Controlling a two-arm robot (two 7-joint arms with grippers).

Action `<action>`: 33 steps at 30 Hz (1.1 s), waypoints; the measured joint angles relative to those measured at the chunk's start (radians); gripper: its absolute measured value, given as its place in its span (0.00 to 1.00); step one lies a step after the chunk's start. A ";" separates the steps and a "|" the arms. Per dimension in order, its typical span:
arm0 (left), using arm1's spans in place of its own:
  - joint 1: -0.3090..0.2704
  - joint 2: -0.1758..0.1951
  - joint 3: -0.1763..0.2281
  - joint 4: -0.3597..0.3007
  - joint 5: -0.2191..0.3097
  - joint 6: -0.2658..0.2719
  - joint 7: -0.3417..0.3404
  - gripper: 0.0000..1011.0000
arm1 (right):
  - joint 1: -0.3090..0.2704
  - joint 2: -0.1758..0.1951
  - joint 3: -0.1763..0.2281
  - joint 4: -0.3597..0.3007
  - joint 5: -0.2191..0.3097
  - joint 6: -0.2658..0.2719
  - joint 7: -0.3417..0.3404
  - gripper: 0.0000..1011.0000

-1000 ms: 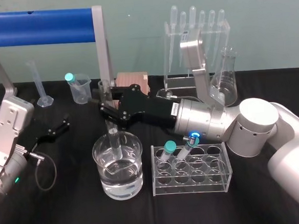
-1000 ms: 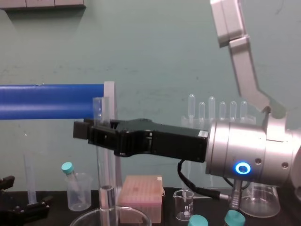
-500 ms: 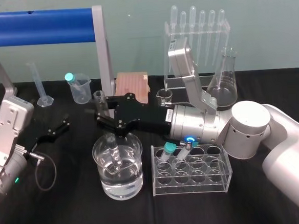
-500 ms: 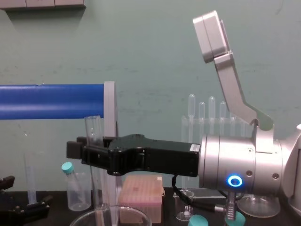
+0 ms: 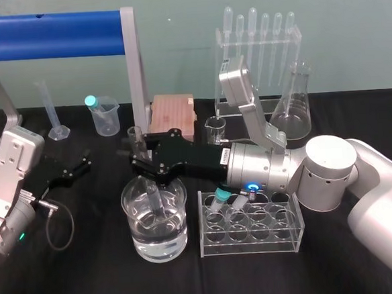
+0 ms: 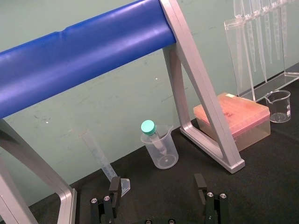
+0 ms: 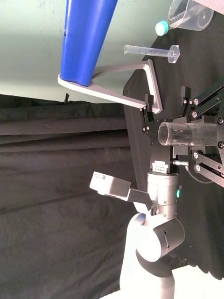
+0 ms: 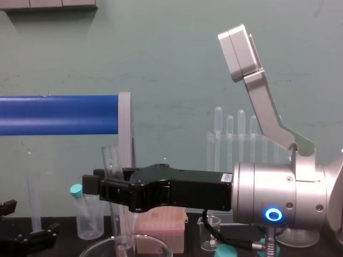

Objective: Hold the test tube with one hand and immerse one end into the beaker, then return it to the test tube rack.

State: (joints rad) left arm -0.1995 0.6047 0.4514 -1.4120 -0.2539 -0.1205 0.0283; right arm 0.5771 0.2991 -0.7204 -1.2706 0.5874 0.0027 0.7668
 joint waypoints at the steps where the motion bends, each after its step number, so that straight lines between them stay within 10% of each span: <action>1: 0.000 0.000 0.000 0.000 0.000 0.000 0.000 0.99 | 0.000 0.000 0.000 0.001 0.000 0.001 0.000 0.24; 33: 0.000 0.000 0.000 0.000 0.000 0.000 0.000 0.99 | 0.000 -0.002 -0.001 0.005 -0.001 0.001 0.000 0.24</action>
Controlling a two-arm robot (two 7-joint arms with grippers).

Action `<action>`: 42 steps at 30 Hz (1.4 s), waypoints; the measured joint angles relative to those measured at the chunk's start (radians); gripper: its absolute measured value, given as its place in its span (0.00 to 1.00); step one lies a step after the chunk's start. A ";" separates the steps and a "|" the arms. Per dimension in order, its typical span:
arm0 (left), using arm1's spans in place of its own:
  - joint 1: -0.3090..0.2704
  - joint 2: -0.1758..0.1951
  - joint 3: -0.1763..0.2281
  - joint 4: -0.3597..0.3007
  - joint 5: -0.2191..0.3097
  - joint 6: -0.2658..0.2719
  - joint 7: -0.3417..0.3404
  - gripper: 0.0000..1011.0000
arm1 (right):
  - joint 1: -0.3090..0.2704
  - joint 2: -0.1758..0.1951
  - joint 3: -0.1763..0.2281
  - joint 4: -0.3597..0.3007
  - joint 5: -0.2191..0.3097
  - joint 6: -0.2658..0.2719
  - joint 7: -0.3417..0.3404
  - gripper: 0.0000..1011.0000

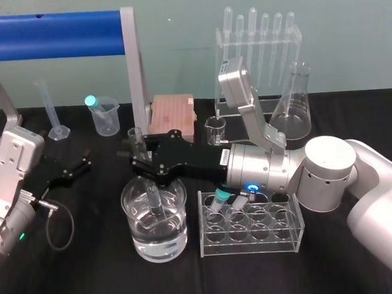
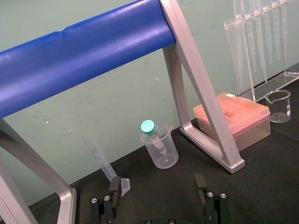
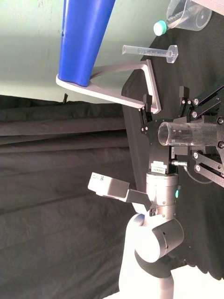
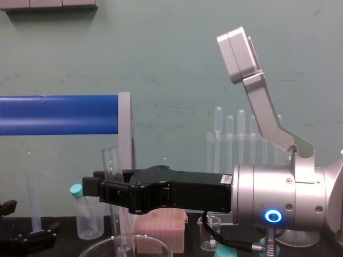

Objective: Hold the test tube with one hand and immerse one end into the beaker, then return it to the test tube rack.

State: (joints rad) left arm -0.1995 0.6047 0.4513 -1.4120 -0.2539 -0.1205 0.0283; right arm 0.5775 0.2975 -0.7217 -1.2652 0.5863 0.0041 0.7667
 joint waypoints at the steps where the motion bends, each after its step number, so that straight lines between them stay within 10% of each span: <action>1: 0.000 0.000 0.000 0.000 0.000 0.000 0.000 0.99 | 0.000 0.000 0.000 0.000 0.000 0.000 0.000 0.24; 42: 0.000 0.000 0.000 0.000 0.000 0.000 0.000 0.99 | 0.000 0.000 0.000 0.000 0.000 0.000 0.000 0.24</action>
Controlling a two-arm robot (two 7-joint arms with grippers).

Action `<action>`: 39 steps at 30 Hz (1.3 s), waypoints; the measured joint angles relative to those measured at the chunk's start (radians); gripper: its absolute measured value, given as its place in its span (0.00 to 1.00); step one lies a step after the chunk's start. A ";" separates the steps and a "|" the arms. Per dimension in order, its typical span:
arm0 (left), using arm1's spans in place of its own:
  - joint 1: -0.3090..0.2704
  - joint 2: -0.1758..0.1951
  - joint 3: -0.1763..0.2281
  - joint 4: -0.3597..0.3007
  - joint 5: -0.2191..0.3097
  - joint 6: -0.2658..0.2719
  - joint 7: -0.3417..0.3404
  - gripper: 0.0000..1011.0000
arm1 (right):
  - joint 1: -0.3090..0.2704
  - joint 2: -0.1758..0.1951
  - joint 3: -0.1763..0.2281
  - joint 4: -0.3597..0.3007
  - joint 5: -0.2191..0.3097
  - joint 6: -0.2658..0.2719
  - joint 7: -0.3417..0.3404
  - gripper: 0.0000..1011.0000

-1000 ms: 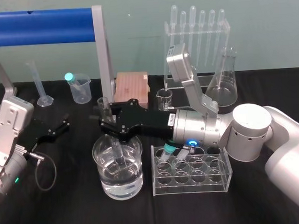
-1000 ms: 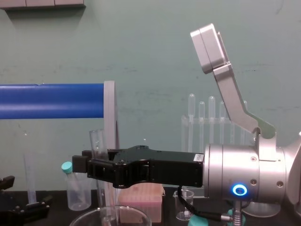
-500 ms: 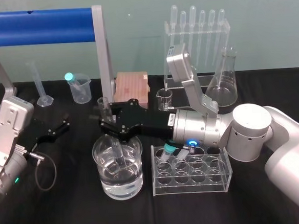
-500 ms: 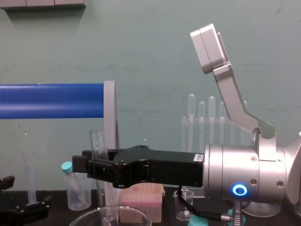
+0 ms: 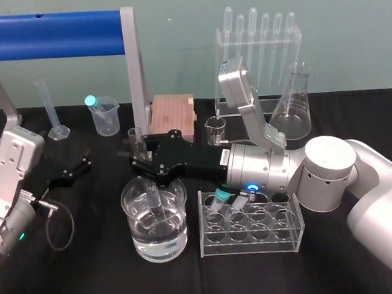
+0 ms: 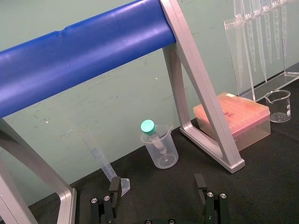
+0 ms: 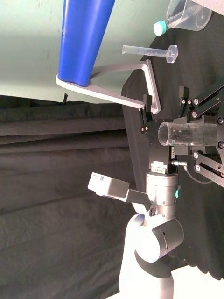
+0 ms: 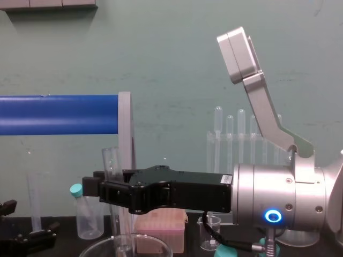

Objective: Hold the test tube with one hand and immerse one end into the beaker, then return it to the test tube rack.

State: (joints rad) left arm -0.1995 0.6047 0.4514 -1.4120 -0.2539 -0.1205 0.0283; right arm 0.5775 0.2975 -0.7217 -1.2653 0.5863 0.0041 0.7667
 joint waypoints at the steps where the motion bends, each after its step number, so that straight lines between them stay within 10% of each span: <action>1: 0.000 0.000 0.000 0.000 0.000 0.000 0.000 0.99 | 0.000 0.000 0.000 0.000 0.000 0.000 0.000 0.24; 39: 0.000 0.000 0.000 0.000 0.000 0.000 0.000 0.99 | 0.000 0.000 0.000 0.000 0.000 0.000 0.000 0.24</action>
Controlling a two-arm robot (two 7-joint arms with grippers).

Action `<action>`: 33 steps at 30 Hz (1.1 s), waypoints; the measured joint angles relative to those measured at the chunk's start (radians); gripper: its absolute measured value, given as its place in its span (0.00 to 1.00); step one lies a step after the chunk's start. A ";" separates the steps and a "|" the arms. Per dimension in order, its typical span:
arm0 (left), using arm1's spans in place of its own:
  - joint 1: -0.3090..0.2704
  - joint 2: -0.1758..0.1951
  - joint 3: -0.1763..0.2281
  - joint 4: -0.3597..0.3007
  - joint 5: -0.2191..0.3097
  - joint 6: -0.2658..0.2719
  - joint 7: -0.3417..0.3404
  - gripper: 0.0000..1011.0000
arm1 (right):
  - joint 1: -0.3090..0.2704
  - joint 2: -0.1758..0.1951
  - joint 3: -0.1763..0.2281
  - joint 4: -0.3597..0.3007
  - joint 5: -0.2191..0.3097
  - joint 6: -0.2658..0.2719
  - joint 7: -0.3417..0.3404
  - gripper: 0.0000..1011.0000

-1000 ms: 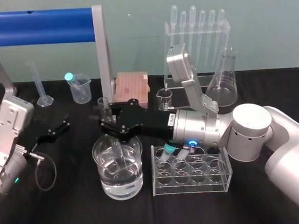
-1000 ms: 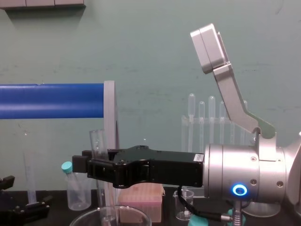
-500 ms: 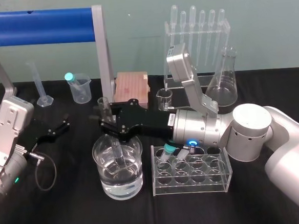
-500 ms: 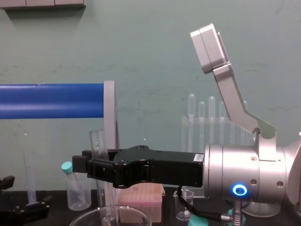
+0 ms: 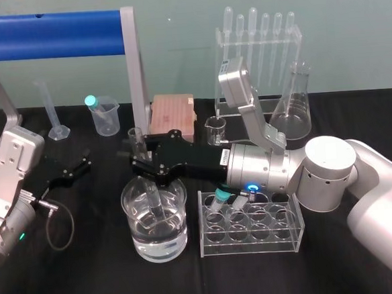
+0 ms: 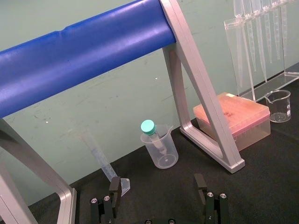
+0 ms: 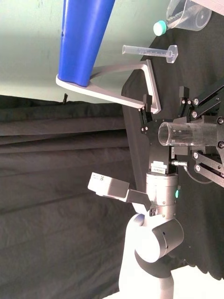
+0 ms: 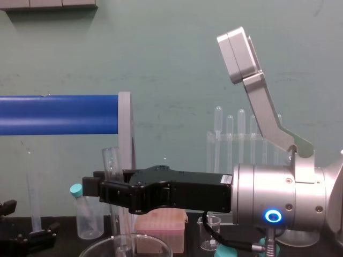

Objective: Hold the test tube with one hand and immerse one end into the beaker, then return it to the test tube rack.

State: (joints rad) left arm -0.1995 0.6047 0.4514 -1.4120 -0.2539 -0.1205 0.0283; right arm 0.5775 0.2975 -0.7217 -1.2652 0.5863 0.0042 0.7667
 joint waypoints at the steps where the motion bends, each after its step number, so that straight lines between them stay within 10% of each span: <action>1: 0.000 0.000 0.000 0.000 0.000 0.000 0.000 0.99 | 0.000 0.000 0.000 0.000 0.000 0.000 0.000 0.24; 33: 0.000 0.000 0.000 0.000 0.000 0.000 0.000 0.99 | 0.000 0.000 0.000 0.000 0.000 0.000 0.000 0.24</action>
State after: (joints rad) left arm -0.1995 0.6047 0.4514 -1.4120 -0.2539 -0.1205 0.0283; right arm 0.5775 0.2976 -0.7217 -1.2653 0.5862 0.0042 0.7668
